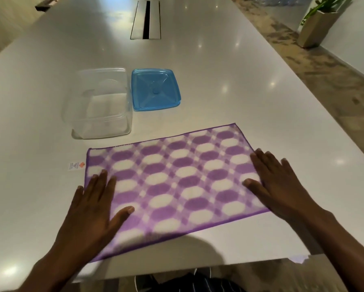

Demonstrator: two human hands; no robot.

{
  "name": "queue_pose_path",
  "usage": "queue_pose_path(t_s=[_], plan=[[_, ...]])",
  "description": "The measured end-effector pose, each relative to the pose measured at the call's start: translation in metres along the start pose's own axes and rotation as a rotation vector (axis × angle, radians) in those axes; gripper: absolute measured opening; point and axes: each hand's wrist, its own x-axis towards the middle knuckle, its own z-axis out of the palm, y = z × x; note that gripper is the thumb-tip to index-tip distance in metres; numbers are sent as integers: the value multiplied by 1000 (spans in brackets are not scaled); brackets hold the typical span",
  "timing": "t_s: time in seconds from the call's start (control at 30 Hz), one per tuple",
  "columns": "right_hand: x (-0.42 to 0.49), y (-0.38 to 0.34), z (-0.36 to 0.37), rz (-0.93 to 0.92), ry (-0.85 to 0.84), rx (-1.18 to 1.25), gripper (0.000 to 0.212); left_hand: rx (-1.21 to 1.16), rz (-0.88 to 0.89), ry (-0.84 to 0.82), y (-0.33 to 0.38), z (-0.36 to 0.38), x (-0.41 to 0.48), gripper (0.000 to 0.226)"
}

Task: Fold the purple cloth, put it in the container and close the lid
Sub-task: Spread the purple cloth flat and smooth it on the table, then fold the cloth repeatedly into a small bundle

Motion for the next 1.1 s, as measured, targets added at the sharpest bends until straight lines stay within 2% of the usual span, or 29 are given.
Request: queue_pose_path(t_s=[0.1, 0.17, 0.23, 0.33, 0.4, 0.57, 0.7, 0.83, 0.93, 1.1], plan=[[-9, 1, -10, -7, 104, 87, 80, 38, 51, 88, -4, -9, -7, 87], [-21, 1, -19, -126, 179, 123, 72, 16, 205, 208, -6, -13, -19, 72], [-34, 2, -24, -291, 161, 134, 58, -69, 394, 323, -10, -13, -33, 56], [-47, 3, -22, -422, 93, 72, 29, -79, 600, 295, -15, -17, -45, 33], [-49, 4, -20, -421, 97, 45, 28, -6, 654, 258, -18, -17, -46, 31], [-43, -2, -19, -448, 176, -39, 45, -8, 602, 249, -17, -21, -50, 33], [-40, -11, -28, -468, 181, -1, 49, -30, 516, 191, -17, -31, -53, 33], [-26, -15, -62, -421, 121, 271, 26, -206, 352, 238, -20, -56, -39, 35], [2, -19, -89, -423, 11, 342, 11, -370, 247, 240, -20, -82, -16, 39], [64, -28, -121, -337, -111, 333, 14, -463, 120, 265, -31, -98, 40, 33]])
